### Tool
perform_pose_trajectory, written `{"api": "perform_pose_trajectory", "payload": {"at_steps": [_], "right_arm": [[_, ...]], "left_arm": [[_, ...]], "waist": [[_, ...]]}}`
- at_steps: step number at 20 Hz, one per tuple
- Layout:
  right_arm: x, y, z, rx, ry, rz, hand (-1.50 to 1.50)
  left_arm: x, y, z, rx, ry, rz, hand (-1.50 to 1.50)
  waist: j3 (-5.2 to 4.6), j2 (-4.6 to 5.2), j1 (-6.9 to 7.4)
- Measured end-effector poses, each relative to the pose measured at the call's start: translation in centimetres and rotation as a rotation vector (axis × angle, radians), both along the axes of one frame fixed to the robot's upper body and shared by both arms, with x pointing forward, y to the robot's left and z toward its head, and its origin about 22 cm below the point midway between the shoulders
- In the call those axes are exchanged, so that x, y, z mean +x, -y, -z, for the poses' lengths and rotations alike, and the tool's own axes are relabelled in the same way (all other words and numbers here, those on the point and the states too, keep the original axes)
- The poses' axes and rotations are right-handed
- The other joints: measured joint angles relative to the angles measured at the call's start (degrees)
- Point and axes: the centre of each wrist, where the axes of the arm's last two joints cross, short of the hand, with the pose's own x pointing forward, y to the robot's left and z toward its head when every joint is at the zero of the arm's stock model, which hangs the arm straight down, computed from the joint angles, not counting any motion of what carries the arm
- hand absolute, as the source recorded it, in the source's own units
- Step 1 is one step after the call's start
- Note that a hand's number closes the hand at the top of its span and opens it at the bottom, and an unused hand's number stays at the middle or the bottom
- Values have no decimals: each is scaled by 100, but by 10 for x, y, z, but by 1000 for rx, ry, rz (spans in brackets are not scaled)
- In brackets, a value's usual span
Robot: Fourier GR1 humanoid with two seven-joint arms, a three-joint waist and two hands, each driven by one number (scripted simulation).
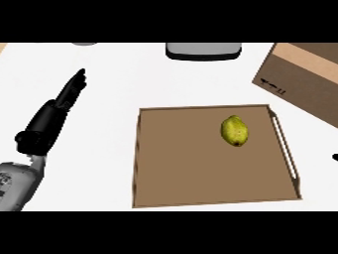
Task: Pick the pear from the tray and place it in the cardboard box
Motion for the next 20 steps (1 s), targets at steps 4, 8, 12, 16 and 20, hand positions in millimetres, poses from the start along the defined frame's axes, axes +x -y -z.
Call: {"api": "perform_pose_trajectory", "payload": {"at_steps": [4, 8, 12, 16, 20], "right_arm": [[-9, 2, 12, -128, 25, -42, -150], [-3, 11, 0, -253, -24, -129, -150], [7, 7, -19, -393, -148, -276, -150], [25, -5, -48, -505, -233, -419, -150], [40, -25, -81, -603, -306, -504, -150]], "left_arm": [[-6, -2, 1, 15, 3, 43, 0], [-4, -4, -3, 17, 4, 60, 0], [-5, -4, -2, 15, 4, 65, 0], [-5, -9, -2, 17, -5, 70, 0], [-2, -7, 2, 16, -2, 64, 0]], "waist": [[-12, -10, 64], [11, 10, 96], [49, 39, 111], [65, 48, 109], [70, 49, 78]]}}
